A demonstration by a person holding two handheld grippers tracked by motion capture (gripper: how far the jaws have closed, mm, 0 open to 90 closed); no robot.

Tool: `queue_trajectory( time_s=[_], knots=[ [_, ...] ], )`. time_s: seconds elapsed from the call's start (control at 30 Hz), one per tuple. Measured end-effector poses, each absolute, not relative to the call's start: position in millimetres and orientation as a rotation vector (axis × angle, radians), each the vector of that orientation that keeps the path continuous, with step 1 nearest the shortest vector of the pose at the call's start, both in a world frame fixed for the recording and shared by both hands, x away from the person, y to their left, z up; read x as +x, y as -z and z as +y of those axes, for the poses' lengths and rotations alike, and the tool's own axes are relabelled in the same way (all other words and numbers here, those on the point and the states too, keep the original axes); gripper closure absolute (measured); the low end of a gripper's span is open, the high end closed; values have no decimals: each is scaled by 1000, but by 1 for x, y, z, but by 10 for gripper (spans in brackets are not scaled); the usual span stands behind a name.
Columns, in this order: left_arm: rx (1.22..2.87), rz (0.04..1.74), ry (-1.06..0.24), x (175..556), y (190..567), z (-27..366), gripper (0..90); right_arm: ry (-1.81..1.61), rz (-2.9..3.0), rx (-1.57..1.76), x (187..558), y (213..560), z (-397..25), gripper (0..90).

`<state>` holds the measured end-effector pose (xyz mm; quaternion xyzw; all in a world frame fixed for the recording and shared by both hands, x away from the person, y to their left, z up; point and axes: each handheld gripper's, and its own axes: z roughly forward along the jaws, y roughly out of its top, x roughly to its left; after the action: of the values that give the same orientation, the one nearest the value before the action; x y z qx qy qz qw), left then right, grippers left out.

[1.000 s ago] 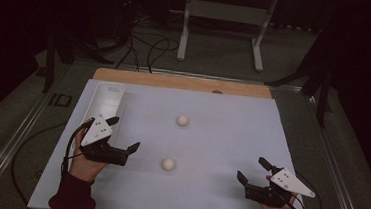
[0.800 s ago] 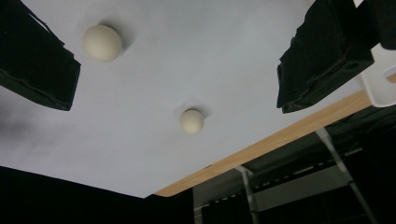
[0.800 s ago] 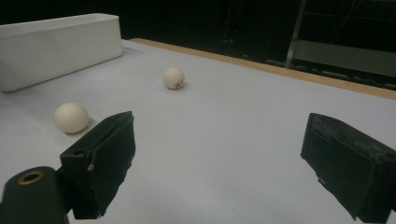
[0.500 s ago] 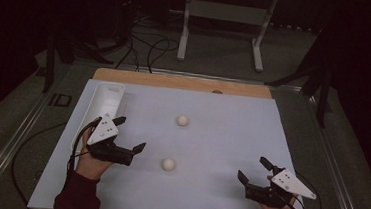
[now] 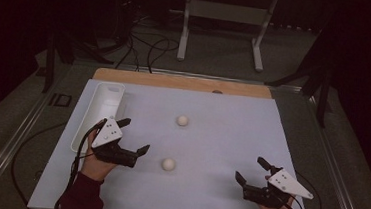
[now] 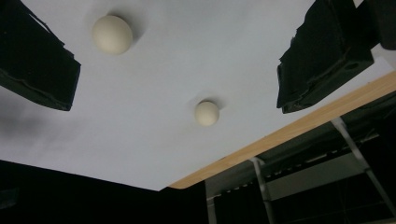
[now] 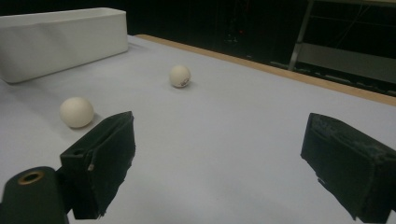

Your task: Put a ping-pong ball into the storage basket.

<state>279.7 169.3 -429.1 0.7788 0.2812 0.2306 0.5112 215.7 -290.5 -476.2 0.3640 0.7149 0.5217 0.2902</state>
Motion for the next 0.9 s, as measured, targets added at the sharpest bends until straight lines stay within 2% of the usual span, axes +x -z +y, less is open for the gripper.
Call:
queue_trajectory(
  time_s=[0.9],
  knots=[
    [1936, 671, -483, 286, 456, 142, 1, -1385, 1920, 971, 217, 478, -289, 96]
  ],
)
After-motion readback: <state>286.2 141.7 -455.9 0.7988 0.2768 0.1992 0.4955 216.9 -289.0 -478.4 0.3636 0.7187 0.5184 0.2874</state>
